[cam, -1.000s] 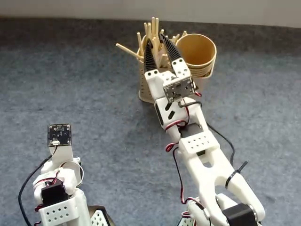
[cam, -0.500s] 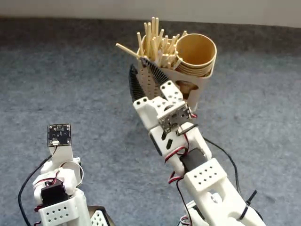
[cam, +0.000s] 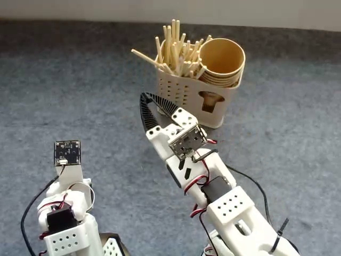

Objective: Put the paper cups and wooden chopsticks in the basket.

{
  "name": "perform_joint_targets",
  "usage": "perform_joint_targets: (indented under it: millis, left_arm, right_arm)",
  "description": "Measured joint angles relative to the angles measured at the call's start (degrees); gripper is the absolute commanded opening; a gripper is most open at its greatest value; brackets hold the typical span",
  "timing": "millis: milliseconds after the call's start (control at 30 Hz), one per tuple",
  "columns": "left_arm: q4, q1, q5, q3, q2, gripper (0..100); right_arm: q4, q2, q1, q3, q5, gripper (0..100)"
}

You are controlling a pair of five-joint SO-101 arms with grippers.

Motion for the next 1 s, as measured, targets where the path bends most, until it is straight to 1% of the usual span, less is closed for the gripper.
perform_joint_targets:
  millis: [133, 400, 533, 667, 800, 1000]
  left_arm:
    - [0.0, 0.0, 0.0, 0.0, 0.0, 1]
    - [0.0, 0.0, 0.0, 0.0, 0.0, 1]
    - [0.0, 0.0, 0.0, 0.0, 0.0, 1]
    - [0.0, 0.0, 0.0, 0.0, 0.0, 1]
    - [0.0, 0.0, 0.0, 0.0, 0.0, 1]
    - [0.0, 0.0, 0.0, 0.0, 0.0, 1]
  right_arm:
    - [0.0, -1.14, -0.44, 0.53, 0.0, 0.5]
    - [0.0, -14.59, -0.62, 4.4, 0.0, 0.5]
    - [0.0, -16.97, 0.35, 4.4, 0.0, 0.5]
    - [0.0, -17.49, 2.73, 4.4, 0.0, 0.5]
    - [0.0, -17.49, 6.68, 4.48, 0.0, 0.5]
    - [0.0, -20.48, 13.01, 9.76, 0.0, 0.5]
